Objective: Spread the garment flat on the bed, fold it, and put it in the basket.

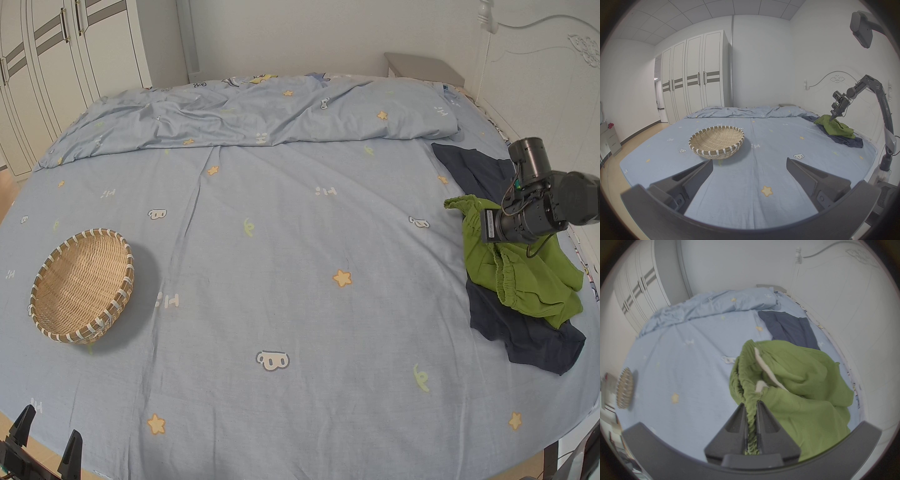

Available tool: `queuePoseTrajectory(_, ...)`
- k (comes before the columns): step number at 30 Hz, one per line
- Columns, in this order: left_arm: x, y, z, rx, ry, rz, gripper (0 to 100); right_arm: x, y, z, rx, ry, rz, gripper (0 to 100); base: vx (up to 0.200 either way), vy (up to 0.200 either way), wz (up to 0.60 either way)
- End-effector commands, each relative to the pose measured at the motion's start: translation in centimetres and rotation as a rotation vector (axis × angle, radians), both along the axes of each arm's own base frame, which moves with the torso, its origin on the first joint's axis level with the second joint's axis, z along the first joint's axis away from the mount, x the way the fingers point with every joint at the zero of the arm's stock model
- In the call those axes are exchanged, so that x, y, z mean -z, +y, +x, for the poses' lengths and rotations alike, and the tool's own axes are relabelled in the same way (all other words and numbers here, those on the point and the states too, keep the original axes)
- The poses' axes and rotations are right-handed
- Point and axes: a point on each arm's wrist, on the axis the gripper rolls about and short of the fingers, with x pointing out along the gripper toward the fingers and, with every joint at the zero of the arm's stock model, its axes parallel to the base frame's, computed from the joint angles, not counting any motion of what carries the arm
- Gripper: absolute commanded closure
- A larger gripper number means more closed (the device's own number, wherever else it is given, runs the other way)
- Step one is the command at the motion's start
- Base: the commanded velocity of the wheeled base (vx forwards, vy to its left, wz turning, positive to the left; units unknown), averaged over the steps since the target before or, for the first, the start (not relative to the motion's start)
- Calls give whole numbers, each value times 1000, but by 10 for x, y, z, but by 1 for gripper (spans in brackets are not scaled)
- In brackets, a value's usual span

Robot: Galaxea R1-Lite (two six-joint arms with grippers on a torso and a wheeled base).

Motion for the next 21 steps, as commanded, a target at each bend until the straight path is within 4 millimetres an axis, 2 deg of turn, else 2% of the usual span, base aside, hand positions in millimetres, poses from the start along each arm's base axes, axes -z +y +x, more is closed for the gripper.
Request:
queuePoseTrajectory(1,4,0,1,0,13,0,0,-44,7,-16,-30,-78,135,100,0,0,0)
queuePoseTrajectory(7,5,0,1,0,15,0,0,-34,19,-17,5,-48,155,100,0,0,0)
queuePoseTrajectory(13,5,0,1,0,15,0,0,-29,43,-24,-55,-32,155,100,0,0,0)
queuePoseTrajectory(15,4,0,1,0,13,0,0,-28,57,-30,-102,-21,153,100,0,0,0)
queuePoseTrajectory(16,4,0,1,0,13,0,0,-28,58,-31,-105,-21,153,100,0,0,0)
queuePoseTrajectory(18,5,0,1,0,15,0,0,-31,81,-40,-166,-20,169,100,0,0,0)
queuePoseTrajectory(19,4,0,1,0,13,0,0,-31,84,-41,-172,-21,172,100,0,0,0)
queuePoseTrajectory(21,4,0,1,0,13,0,0,-35,104,-51,-233,-26,188,100,0,0,0)
